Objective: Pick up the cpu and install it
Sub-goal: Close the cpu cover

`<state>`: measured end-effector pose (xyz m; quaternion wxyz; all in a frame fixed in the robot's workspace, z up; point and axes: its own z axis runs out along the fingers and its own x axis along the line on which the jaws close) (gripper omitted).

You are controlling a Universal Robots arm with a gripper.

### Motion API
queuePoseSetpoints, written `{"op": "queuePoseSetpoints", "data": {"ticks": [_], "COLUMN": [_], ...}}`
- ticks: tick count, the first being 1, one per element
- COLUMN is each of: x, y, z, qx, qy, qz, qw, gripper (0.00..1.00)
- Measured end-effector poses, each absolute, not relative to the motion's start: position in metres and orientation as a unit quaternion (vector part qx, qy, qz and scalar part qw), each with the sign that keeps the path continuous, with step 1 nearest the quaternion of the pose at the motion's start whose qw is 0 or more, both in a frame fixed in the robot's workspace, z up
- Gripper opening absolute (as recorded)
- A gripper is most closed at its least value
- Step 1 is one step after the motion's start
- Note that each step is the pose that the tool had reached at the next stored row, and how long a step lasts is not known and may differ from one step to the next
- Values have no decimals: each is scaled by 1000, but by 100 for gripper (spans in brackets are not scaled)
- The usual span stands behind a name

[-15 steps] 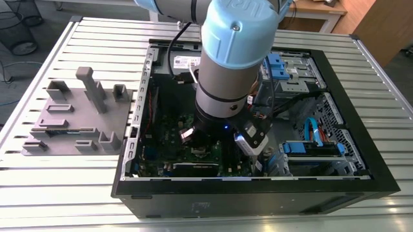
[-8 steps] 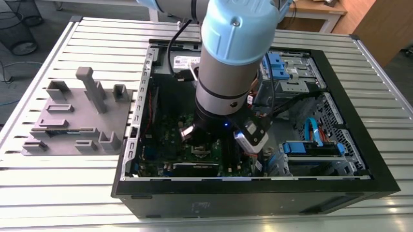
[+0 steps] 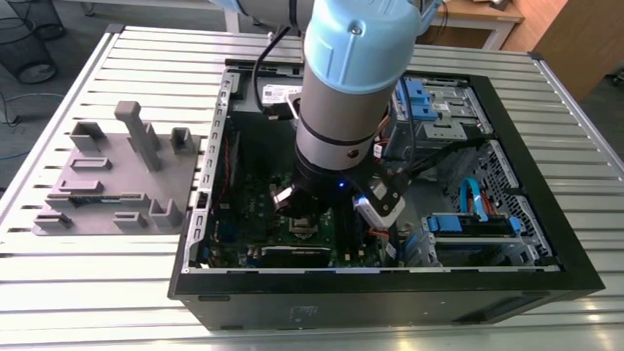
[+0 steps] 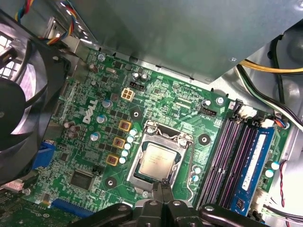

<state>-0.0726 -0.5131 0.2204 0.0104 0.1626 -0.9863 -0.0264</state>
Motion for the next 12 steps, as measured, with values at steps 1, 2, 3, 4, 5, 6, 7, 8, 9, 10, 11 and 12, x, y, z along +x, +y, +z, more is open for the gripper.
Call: {"op": "queuePoseSetpoints", "data": {"ticks": [1, 2, 3, 4, 5, 6, 7, 8, 9, 10, 11, 12], "x": [-73, -73, -73, -73, -73, -73, -73, -73, -73, -73, -73, -73], "y": [-513, -512, -512, -512, -512, -511, -511, -511, -510, -510, -510, -509], "z": [221, 222, 222, 223, 224, 225, 226, 227, 228, 229, 230, 231], "qx": [163, 163, 163, 163, 163, 163, 163, 163, 163, 163, 163, 163], "qy": [-986, -986, -986, -986, -986, -986, -986, -986, -986, -986, -986, -986], "qz": [-26, -26, -26, -26, -26, -26, -26, -26, -26, -26, -26, -26], "qw": [10, 10, 10, 10, 10, 10, 10, 10, 10, 10, 10, 10], "gripper": [11, 11, 11, 11, 11, 11, 11, 11, 11, 11, 11, 11]}}
